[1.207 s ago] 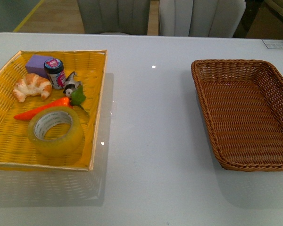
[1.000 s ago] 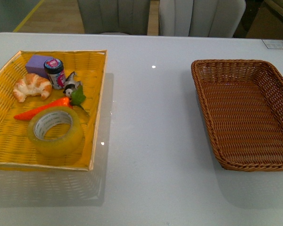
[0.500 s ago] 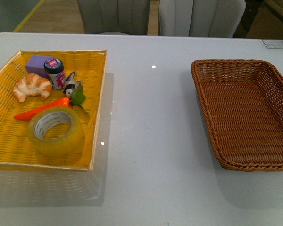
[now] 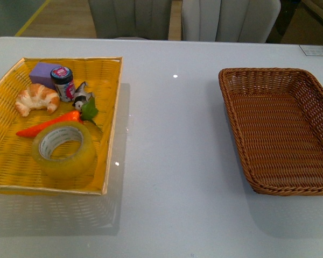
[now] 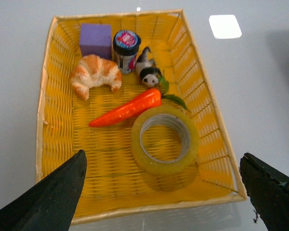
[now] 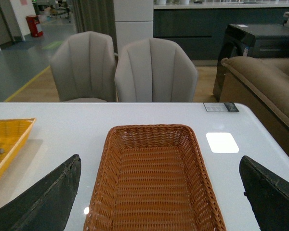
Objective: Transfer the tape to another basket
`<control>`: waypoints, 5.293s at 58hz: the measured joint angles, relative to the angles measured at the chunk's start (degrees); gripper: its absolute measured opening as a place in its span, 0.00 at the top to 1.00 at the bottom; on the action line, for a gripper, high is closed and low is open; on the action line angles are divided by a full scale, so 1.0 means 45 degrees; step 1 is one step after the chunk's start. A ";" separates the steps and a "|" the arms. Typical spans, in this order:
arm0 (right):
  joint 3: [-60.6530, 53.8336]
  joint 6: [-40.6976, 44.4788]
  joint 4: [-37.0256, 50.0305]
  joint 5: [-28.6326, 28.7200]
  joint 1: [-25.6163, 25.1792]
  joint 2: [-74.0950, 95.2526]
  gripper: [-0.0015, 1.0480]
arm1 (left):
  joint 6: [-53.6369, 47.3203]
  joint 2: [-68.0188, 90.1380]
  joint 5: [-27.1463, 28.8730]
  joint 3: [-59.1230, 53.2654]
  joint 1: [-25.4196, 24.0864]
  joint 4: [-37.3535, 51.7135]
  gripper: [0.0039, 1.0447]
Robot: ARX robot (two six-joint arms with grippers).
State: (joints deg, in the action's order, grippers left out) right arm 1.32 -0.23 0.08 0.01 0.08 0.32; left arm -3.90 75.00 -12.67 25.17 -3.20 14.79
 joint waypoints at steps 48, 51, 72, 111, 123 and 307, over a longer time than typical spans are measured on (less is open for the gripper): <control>0.0000 0.0000 0.0000 -0.0005 0.0000 0.0000 0.09 | 0.0214 1.1016 0.2356 0.5406 0.0602 0.1486 0.08; 0.0000 0.0000 0.0000 -0.0005 0.0000 0.0000 0.09 | 0.0257 1.1273 0.2448 0.5571 0.0612 0.1452 0.08; 0.0000 0.0000 0.0000 -0.0005 0.0000 0.0000 0.09 | 0.0403 1.2152 0.2773 0.6212 0.0826 0.1209 0.37; 0.0000 0.0000 0.0000 -0.0005 0.0005 0.0000 0.09 | 0.0947 0.8354 0.1375 0.4483 0.0627 0.1093 0.85; 0.0000 0.0000 0.0000 -0.0005 0.0000 0.0000 0.09 | 0.1632 0.5401 0.0763 0.4337 0.1511 -0.0107 0.85; 0.4041 -0.9423 1.0117 0.7980 0.2909 1.7262 0.54 | 0.3609 0.3648 0.1239 0.6348 0.8665 -0.2239 0.54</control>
State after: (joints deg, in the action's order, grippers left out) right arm 19.51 -42.63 45.60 35.92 13.17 78.00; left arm 12.34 91.42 -7.09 53.74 35.79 4.71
